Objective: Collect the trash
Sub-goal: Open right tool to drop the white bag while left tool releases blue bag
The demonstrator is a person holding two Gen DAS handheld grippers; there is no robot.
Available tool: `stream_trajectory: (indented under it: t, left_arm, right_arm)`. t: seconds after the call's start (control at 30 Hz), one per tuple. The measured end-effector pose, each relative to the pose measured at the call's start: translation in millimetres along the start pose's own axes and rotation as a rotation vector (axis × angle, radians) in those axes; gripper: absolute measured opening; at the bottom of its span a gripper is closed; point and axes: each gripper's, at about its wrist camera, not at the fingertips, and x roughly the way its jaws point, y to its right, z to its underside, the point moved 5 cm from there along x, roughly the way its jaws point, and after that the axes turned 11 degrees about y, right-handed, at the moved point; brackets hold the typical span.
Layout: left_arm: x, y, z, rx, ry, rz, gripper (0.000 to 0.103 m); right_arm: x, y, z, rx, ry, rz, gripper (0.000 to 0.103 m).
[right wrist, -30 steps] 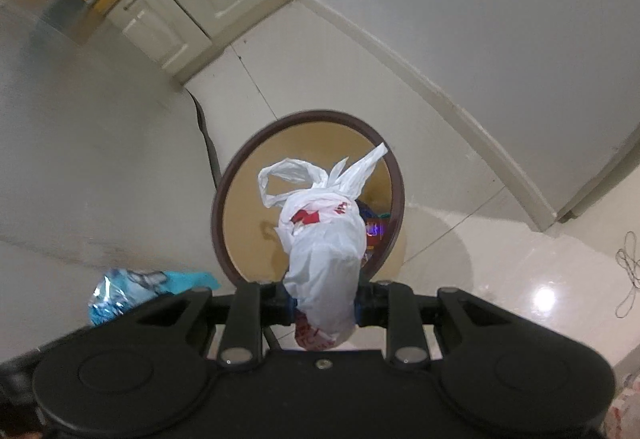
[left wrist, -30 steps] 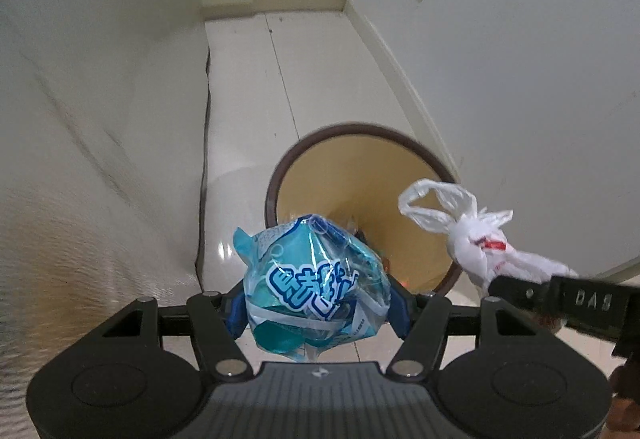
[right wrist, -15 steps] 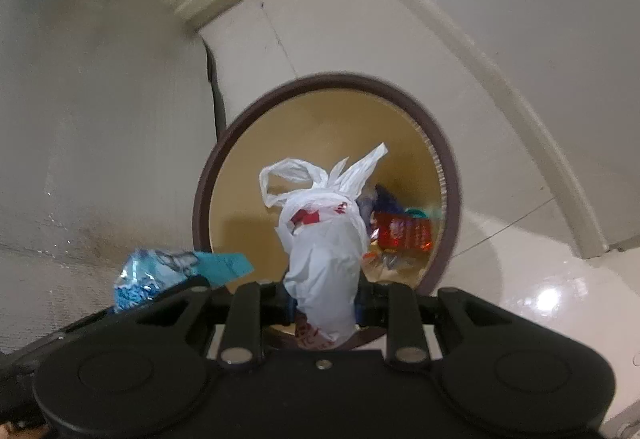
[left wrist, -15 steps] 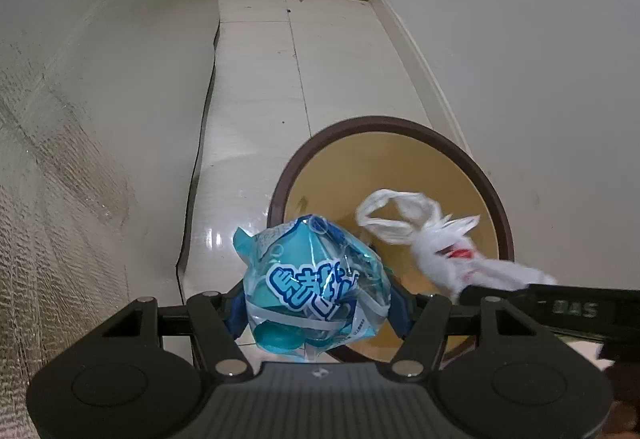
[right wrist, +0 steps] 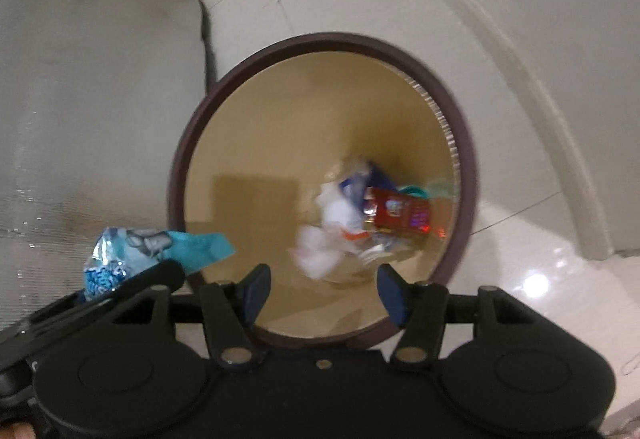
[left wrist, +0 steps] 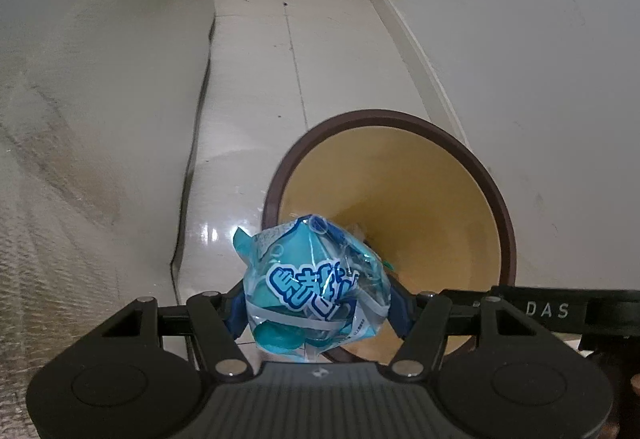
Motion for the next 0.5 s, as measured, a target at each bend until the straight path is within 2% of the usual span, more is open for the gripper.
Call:
stream_trajectory:
  t: [0.17, 0.23, 0.27, 0.5]
  left_arm:
    - [4.6, 9.1, 1.2, 0.031, -0.011, 0.037, 0.069]
    - [8.2, 9.5, 4.0, 0.04, -0.032, 0.034, 0.082]
    - [9.6, 9.4, 5.9, 0.046, -0.043, 0.028, 0.084]
    - [14.3, 9.5, 8.8, 0.076, -0.075, 0.02, 0.091]
  right_arm:
    - [-6.0, 9.3, -5.5, 0.012, 0.042, 0.024, 0.059]
    - [-5.7, 11.1, -5.2, 0.015, 0.043, 0.026, 0.059]
    - [-6.0, 12.6, -4.0, 0.011, 0.042, 0.029, 0.059]
    - [-4.5, 10.0, -1.0, -0.031, 0.036, 0.047, 0.059]
